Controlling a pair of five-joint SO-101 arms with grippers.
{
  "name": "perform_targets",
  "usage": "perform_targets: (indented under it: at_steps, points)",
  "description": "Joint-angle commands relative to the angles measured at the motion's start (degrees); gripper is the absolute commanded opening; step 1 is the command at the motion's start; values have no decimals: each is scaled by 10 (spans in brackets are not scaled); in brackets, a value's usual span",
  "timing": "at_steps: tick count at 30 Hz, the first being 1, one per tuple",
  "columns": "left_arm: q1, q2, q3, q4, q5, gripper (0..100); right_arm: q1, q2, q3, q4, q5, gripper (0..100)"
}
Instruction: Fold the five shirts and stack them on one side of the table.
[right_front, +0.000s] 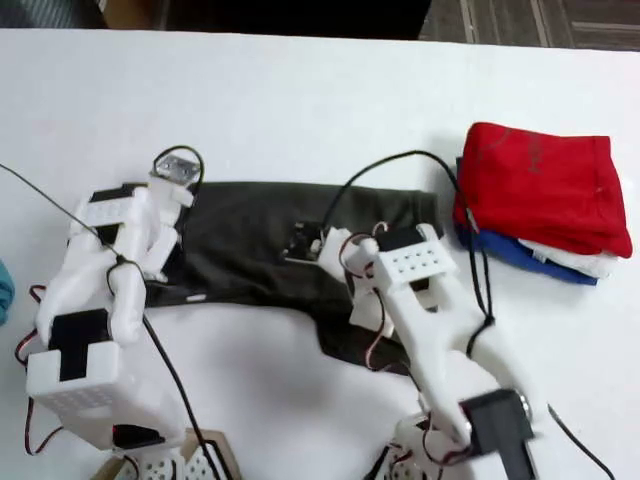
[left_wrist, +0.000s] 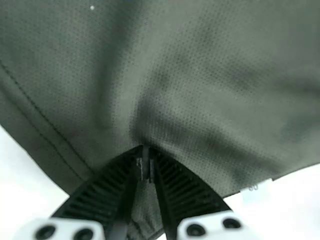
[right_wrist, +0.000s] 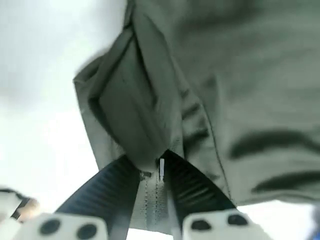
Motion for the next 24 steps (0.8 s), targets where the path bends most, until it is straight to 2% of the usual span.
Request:
perform_targets:
  at_steps: [1, 7, 16, 20, 24]
  points:
    - [4, 4, 0, -11, -1, 26, 1, -55, -3, 31, -4, 21]
    - [4, 4, 0, -11, -1, 26, -2, -59, 24, 29, -3, 21]
    - [4, 4, 0, -11, -1, 26, -58, -63, 103, -8, -4, 24]
    - [4, 4, 0, -11, -1, 26, -60, -59, 111, -18, -4, 30]
    - [4, 4, 0, -11, -1, 26, -60, -64, 112, -15, -8, 149]
